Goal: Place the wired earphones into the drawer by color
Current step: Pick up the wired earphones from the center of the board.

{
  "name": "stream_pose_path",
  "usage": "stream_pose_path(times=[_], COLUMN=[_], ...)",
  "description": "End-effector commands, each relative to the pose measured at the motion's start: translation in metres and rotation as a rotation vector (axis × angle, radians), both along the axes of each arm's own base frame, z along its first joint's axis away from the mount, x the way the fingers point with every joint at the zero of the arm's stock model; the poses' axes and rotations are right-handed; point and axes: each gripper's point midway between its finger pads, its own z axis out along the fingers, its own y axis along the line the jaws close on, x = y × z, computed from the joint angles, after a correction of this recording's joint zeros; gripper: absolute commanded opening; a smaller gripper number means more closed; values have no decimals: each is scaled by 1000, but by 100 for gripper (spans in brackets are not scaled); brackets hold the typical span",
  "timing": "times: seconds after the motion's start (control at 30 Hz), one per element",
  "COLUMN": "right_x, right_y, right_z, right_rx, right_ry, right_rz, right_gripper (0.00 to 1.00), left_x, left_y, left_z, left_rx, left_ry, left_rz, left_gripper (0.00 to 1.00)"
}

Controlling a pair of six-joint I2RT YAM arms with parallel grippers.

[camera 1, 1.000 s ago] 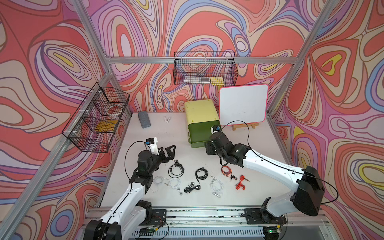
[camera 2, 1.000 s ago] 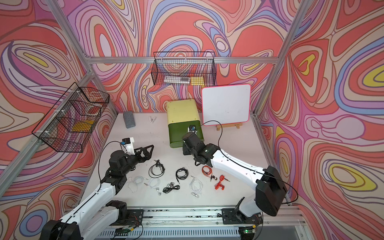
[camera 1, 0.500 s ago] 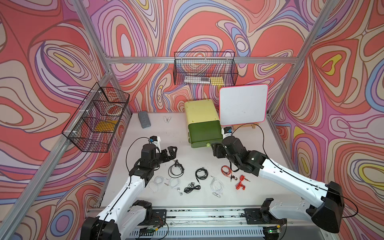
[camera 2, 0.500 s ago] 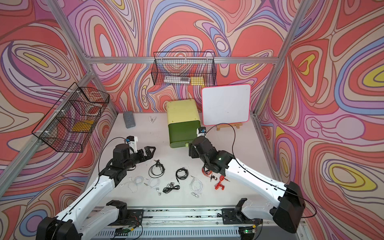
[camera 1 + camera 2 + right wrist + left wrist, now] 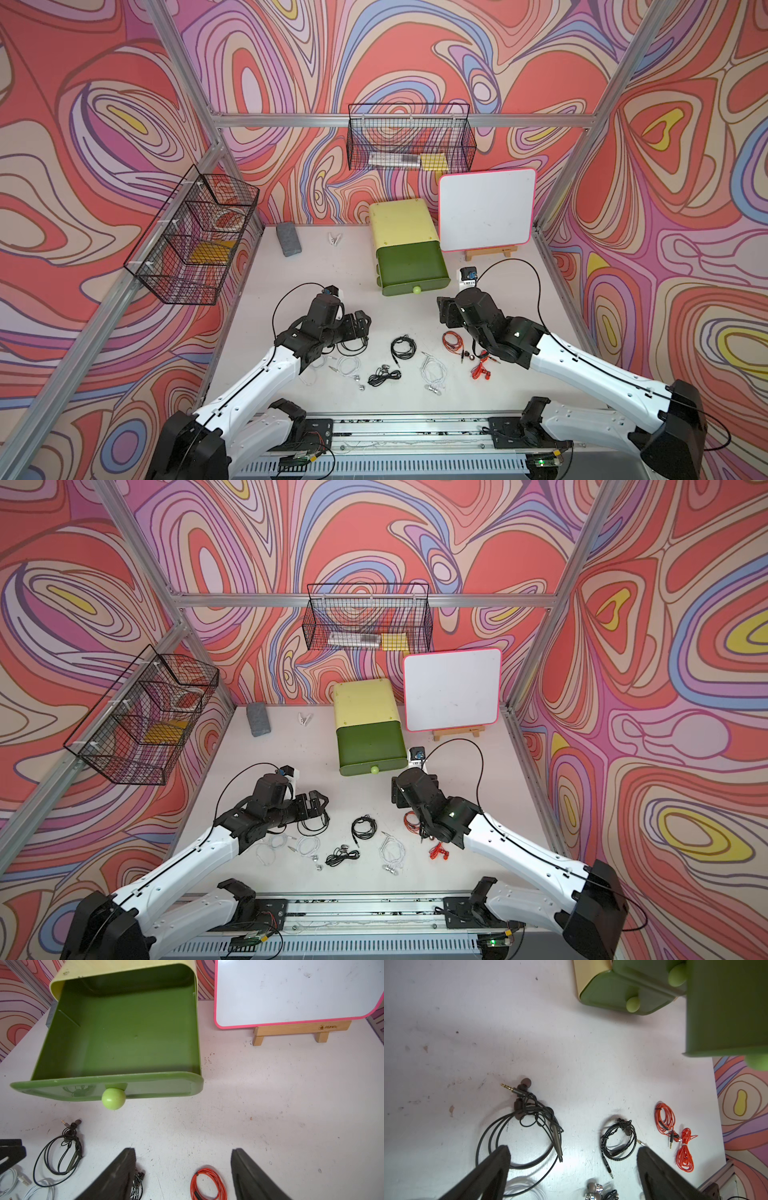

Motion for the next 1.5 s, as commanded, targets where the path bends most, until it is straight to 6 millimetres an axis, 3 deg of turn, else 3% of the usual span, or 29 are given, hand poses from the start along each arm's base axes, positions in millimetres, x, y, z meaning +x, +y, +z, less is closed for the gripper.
stream_pose_path(times=[0.0,0.17,0.5,0.73,1.07,1.47], right_x=[1,0,-5,-7,-9,-8], right_y=[-2,-5,-15,-17,-19,-17], right_z=[4,2,7,3,8,8], right_rx=[-17,-29,-4,-7,-2,-1], right_ry=[-36,-40,-76,-70,-76,-73], right_rz=[0,-4,-18,-17,-21,-20], right_gripper=[75,75,74,74,74,73], left_x=[-2,-1,5,11,15,14], left_y=[-6,-16,-21,-25,-28,-26], left_z=[-17,-34,-61,-75,-81,-72], left_rx=[-3,1,60,78,80,70], left_ry=[38,76,120,126,128,94], left_rz=[4,-21,-40,-52,-62,-59], left_gripper=[89,78,70,53,28,0])
